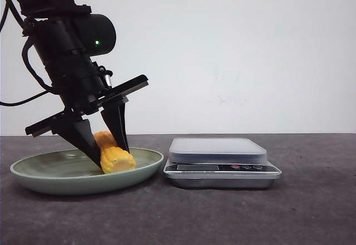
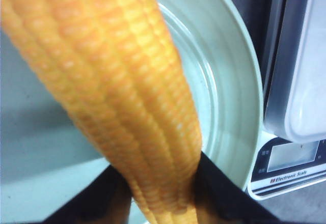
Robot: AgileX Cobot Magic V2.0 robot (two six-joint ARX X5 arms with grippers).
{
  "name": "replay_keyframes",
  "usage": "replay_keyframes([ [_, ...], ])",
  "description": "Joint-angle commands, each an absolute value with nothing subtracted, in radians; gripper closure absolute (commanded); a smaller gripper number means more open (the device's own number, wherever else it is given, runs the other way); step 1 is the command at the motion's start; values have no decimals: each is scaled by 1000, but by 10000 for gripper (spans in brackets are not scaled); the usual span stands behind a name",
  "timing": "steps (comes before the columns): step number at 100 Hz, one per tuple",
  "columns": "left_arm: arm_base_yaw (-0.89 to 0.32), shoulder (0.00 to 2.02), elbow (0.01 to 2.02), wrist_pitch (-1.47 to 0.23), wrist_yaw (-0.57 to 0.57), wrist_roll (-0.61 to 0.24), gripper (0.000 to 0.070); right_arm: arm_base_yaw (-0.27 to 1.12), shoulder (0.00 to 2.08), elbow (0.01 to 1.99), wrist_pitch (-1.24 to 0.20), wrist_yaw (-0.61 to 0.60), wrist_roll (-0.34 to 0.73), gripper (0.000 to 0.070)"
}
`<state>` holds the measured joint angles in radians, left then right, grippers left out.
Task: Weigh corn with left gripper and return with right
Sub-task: 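Lower the left gripper onto the yellow corn cob on the plate and close, then lift the corn with the left gripper and carry it over the scale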
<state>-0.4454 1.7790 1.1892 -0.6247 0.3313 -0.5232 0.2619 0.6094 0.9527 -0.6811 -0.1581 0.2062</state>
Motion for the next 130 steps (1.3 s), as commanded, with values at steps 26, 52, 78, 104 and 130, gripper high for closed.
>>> replay_keyframes([
  [26, -460, 1640, 1248, -628, 364, -445, 691, 266, 613, 961, -675, -157, 210, 0],
  [52, -466, 1504, 1354, -414, 487, -435, 691, 266, 613, 961, -674, -157, 210, 0],
  [78, -508, 1485, 1476, -186, 483, -438, 691, 266, 614, 961, -674, -157, 210, 0],
  [104, -575, 1570, 1477, -197, 412, -445, 691, 266, 640, 961, -657, -157, 210, 0],
  [130, -618, 1768, 1477, -302, 476, -495, 691, 266, 680, 961, -655, -158, 210, 0],
])
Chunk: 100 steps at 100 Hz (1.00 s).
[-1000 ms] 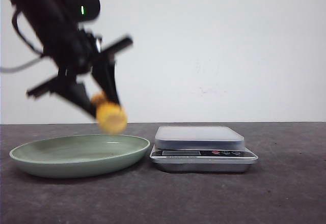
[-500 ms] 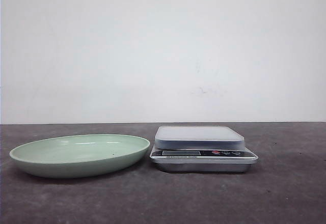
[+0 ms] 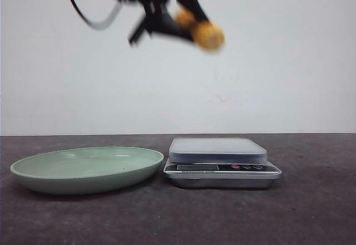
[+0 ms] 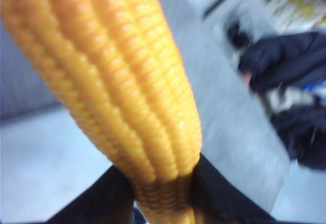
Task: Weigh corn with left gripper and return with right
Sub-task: 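Lift the corn with the left gripper and carry it over the scale, then lower the corn onto the scale and open the left gripper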
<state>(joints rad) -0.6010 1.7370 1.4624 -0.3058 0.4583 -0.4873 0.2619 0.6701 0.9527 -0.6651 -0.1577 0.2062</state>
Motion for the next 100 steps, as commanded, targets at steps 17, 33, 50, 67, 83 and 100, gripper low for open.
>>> replay_keyframes([
  [17, -635, 1863, 1477, -364, 480, -499, 691, 266, 698, 961, -659, -160, 218, 0],
  [33, -635, 1935, 1477, -413, 471, -500, 691, 266, 698, 961, -663, -161, 230, 0],
  [50, -635, 1982, 1477, -451, 470, -502, 690, 266, 698, 961, -665, -161, 229, 0],
  [67, -635, 2001, 1477, -457, 469, -502, 663, 266, 698, 961, -667, -160, 229, 0],
  [83, -635, 2001, 1477, -458, 471, -502, 484, 266, 698, 961, -677, -160, 229, 0],
  [100, -635, 2001, 1477, -481, 472, -502, 195, 266, 698, 961, -684, -160, 228, 0],
])
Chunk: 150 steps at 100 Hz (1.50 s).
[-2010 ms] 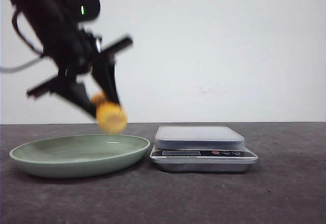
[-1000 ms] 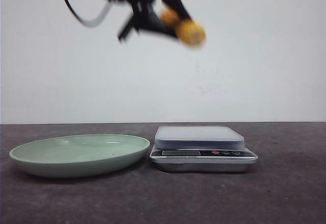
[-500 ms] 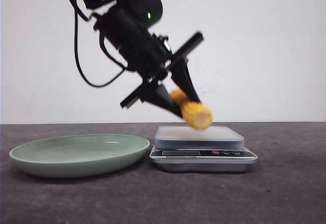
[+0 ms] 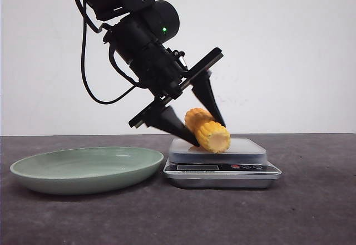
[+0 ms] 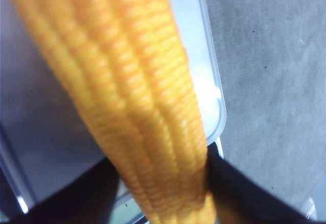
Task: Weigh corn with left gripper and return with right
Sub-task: 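Lower the corn onto the scale and open the left gripper, then raise the left gripper away from the scale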
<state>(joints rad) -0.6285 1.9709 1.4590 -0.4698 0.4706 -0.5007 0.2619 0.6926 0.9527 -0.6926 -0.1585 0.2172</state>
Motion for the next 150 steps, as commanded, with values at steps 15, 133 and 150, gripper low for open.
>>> replay_keyframes([
  [15, -628, 2001, 1478, -503, 472, -502, 91, 266, 698, 961, -685, -160, 224, 0],
  [133, -610, 1284, 1682, -846, 224, -292, 690, 268, 698, 961, -736, -177, 195, 0],
  [150, -628, 1096, 1682, -922, 216, -287, 691, 290, 709, 961, -707, -283, 204, 0],
])
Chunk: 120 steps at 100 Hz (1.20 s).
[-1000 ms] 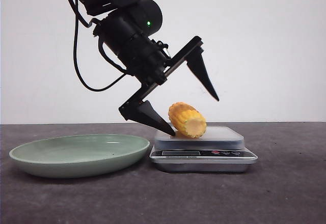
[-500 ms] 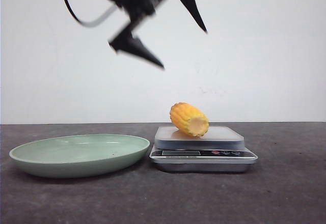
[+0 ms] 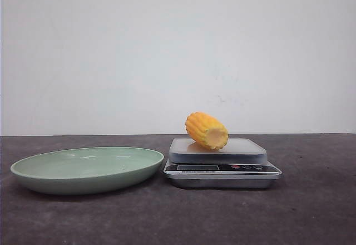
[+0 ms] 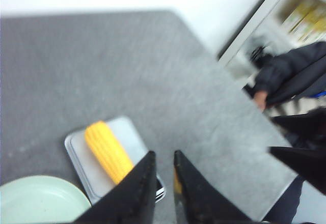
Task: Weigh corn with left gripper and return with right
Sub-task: 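Raise the left gripper away from the scale, then lower the right gripper onto the corn on the scale and close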
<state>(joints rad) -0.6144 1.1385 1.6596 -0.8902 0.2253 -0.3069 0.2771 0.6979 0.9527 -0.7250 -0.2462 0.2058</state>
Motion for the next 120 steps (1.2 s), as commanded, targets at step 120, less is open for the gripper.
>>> replay_keyframes([
  [120, -628, 568, 1682, -1357, -235, -366, 690, 581, 1348, 1084, -376, -152, 308, 107],
])
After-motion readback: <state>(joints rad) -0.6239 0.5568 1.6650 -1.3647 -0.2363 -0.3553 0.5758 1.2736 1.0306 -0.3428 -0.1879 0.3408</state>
